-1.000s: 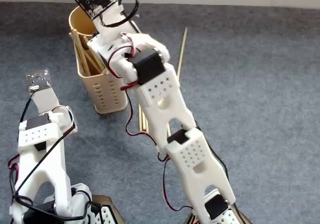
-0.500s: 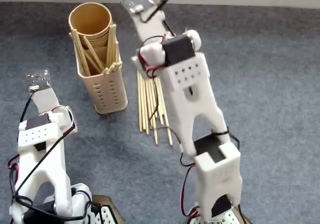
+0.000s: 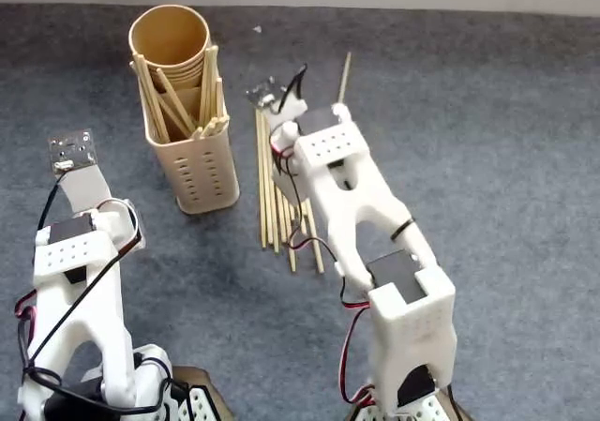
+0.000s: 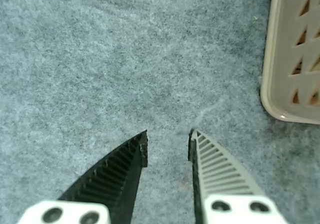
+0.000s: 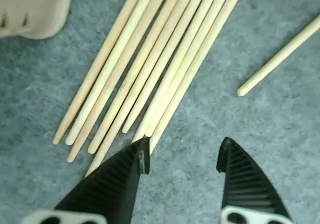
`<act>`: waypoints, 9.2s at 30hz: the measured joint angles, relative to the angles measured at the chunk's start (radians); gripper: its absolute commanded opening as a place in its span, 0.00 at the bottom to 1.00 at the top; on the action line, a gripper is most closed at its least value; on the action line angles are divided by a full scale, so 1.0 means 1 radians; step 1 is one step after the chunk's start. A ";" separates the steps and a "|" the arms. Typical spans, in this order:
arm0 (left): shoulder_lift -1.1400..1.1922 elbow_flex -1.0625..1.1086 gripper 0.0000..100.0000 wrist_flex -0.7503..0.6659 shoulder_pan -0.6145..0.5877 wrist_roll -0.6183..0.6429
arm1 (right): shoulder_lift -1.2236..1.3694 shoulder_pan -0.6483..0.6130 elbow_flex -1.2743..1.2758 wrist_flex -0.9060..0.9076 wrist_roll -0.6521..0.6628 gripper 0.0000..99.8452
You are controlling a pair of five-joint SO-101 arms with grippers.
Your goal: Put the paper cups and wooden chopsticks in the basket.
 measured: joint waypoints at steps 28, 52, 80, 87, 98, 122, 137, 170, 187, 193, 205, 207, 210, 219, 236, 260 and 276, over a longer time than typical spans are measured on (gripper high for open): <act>0.000 0.000 0.16 0.000 0.000 0.000 | 0.072 -0.023 0.213 -0.230 -0.043 0.19; 0.000 0.000 0.16 0.000 0.000 0.000 | -0.207 0.078 0.003 0.051 -0.127 0.00; 0.000 0.000 0.16 0.000 0.000 0.000 | 0.140 -0.023 0.029 -0.238 -0.092 0.26; 0.000 0.000 0.16 0.000 0.000 0.000 | 0.242 -0.025 -0.064 -0.089 -0.092 0.19; 0.000 0.000 0.16 0.000 0.002 0.000 | 0.381 0.092 -0.362 0.157 -0.143 0.01; 0.000 0.000 0.16 0.000 0.002 0.000 | 0.387 0.124 -1.491 0.502 -0.258 0.01; 0.000 0.000 0.16 0.000 0.002 0.000 | 0.195 -0.034 -1.513 0.175 -0.218 0.01; 0.000 0.032 0.16 -0.054 0.002 -0.043 | 0.423 -0.175 -1.514 0.175 -0.308 0.01; 0.000 0.032 0.16 -0.054 0.002 -0.043 | 0.315 -0.212 -1.514 0.258 -0.308 0.01; 0.000 0.032 0.16 -0.054 0.002 -0.043 | 0.249 -0.213 -1.514 0.270 -0.308 0.01; 0.000 0.032 0.16 -0.054 0.002 -0.043 | 0.249 -0.242 -1.514 0.265 -0.307 0.03; 0.000 0.032 0.16 -0.054 0.002 -0.043 | 0.249 -0.245 -1.514 0.259 -0.307 0.07; 0.000 0.032 0.16 -0.054 0.002 -0.043 | 0.249 -0.245 -1.514 0.259 -0.307 0.13; 0.000 0.032 0.16 -0.054 0.002 -0.043 | 0.249 -0.245 -1.514 0.259 -0.276 0.16; 0.000 0.032 0.16 -0.054 0.002 -0.043 | 0.029 -0.075 -1.203 0.502 -0.209 0.16; 0.000 0.032 0.16 -0.054 0.002 -0.043 | -0.021 -0.035 -0.002 -0.075 -0.006 0.33; 0.000 0.035 0.16 -0.054 0.020 -0.044 | 0.140 -0.049 0.112 -0.262 -0.009 0.13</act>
